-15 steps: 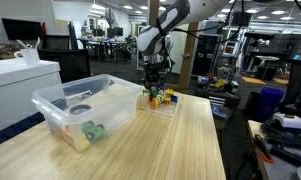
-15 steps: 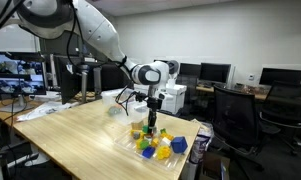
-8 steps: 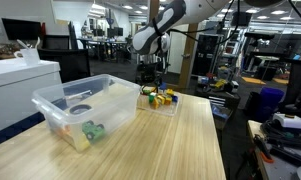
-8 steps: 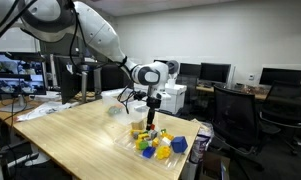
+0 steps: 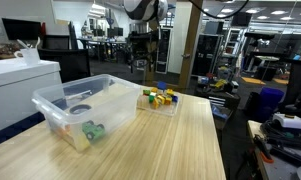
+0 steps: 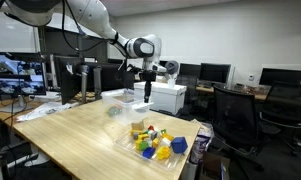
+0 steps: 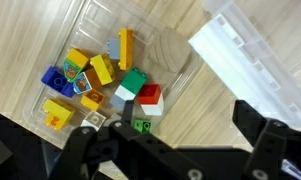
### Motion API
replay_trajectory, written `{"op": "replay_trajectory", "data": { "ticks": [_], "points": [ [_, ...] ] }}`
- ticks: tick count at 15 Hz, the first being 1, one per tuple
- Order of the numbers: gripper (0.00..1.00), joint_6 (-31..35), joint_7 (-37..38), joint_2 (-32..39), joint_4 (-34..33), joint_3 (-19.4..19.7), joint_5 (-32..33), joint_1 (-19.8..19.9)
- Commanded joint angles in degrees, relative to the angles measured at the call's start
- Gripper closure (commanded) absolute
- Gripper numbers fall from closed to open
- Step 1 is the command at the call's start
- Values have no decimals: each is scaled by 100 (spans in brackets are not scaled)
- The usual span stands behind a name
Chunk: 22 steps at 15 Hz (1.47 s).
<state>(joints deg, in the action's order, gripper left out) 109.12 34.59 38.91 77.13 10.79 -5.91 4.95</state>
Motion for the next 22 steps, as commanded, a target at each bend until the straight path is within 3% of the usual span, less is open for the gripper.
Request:
{"op": "replay_trajectory", "data": {
  "ticks": [1, 8, 15, 22],
  "points": [
    [0, -233, -423, -147, -179, -189, 396, -318],
    [0, -422, -1160, 249, -774, -807, 867, -1294],
    [0, -582, -2466, 806, -817, -855, 1351, -1341],
    [0, 221, -3192, 1105, -836, -957, 1683, -1372]
  ]
}}
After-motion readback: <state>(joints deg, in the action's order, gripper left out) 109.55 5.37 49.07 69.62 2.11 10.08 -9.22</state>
